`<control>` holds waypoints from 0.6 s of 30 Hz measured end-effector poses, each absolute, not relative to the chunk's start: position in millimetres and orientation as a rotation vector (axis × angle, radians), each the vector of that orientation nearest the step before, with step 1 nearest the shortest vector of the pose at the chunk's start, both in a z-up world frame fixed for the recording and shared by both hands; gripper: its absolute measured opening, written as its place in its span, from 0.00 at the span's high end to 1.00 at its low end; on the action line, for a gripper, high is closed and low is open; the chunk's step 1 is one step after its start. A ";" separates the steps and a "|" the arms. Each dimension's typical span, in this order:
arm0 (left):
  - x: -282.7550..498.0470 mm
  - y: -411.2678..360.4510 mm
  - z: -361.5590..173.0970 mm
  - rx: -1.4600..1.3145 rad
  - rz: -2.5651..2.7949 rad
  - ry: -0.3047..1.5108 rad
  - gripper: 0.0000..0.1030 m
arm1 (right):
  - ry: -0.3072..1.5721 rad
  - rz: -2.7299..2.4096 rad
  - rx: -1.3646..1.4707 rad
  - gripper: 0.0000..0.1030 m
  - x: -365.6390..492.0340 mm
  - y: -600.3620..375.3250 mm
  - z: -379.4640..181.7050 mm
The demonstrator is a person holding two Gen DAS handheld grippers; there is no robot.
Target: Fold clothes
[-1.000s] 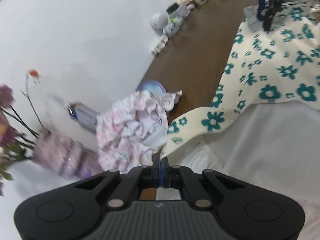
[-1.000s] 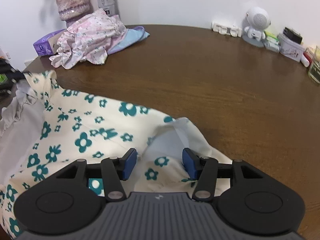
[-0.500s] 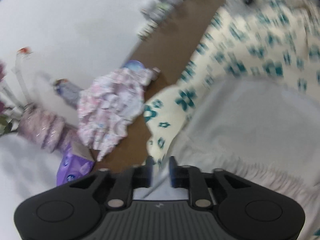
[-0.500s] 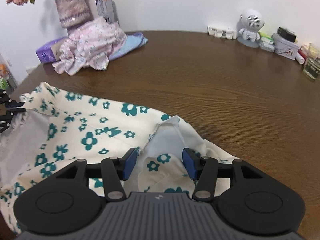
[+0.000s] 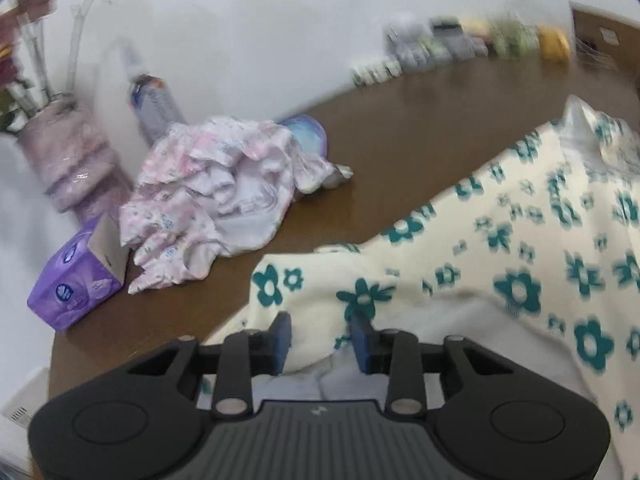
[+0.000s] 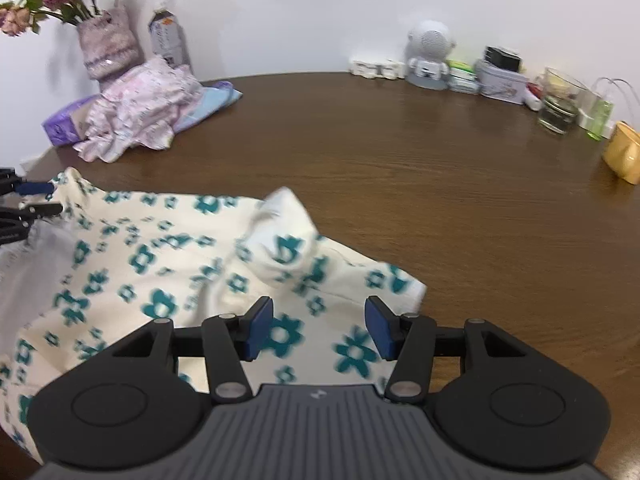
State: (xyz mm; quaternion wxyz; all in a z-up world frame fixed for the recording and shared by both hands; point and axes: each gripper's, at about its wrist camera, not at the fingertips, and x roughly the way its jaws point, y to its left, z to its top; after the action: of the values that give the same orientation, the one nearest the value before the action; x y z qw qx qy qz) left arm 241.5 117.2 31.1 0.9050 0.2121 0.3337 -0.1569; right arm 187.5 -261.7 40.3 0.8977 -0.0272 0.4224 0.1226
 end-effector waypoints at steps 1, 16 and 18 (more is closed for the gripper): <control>241.5 119.2 29.9 0.415 -0.316 0.692 0.70 | 0.881 0.244 -0.056 0.50 187.0 -265.2 38.4; 134.7 132.1 67.6 0.268 -0.137 0.560 0.23 | 0.870 0.321 -0.017 0.48 163.0 -262.1 22.4; 122.0 130.9 68.8 0.230 -0.135 0.564 0.23 | 0.867 0.324 0.002 0.48 159.7 -264.4 20.9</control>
State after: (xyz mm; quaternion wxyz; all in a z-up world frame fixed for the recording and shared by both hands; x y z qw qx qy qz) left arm 122.0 130.9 68.8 0.9518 0.1131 0.2772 -0.0664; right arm 159.7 -264.4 20.9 0.8947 0.0012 0.4184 0.1565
